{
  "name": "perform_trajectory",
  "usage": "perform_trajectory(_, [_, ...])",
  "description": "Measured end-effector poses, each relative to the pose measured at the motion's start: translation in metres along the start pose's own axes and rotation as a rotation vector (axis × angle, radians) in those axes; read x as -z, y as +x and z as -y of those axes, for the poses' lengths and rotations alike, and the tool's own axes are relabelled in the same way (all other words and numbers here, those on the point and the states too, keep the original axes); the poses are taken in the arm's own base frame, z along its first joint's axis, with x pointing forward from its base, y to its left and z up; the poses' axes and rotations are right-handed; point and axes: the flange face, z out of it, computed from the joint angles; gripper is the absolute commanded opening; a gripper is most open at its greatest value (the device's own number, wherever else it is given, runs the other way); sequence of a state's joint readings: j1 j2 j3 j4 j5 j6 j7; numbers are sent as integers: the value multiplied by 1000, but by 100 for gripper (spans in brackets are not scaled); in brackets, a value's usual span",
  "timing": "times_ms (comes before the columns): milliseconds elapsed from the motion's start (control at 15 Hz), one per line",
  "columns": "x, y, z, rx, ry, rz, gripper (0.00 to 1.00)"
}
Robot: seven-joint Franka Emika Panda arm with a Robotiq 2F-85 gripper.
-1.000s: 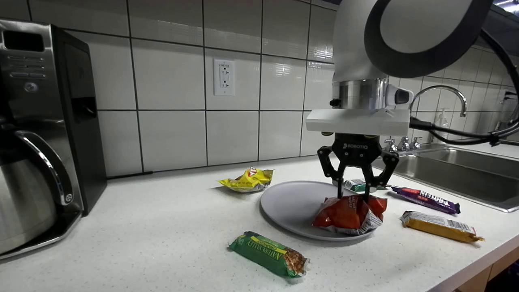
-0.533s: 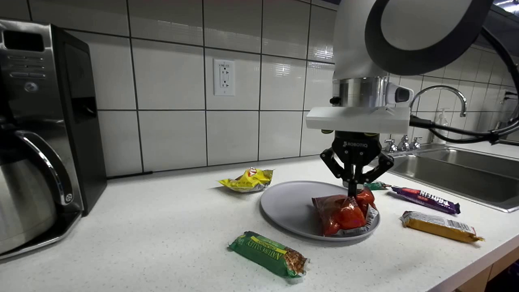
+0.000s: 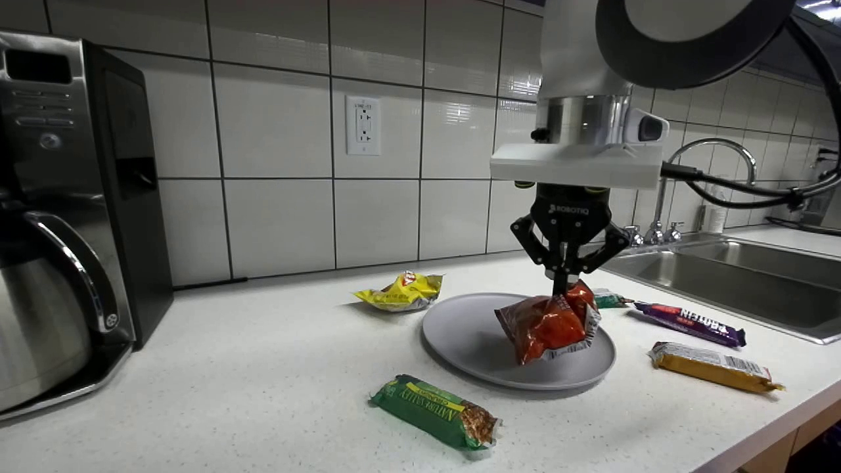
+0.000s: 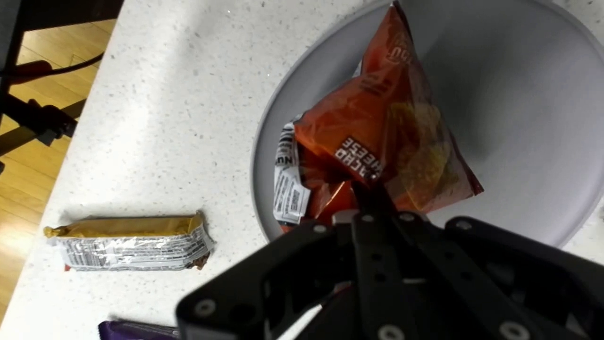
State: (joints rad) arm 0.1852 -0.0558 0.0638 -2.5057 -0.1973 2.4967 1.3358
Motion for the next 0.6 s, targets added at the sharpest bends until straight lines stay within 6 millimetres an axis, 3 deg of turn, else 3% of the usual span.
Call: perform_trajectory(600, [36, -12, 28, 44, 79, -33, 0])
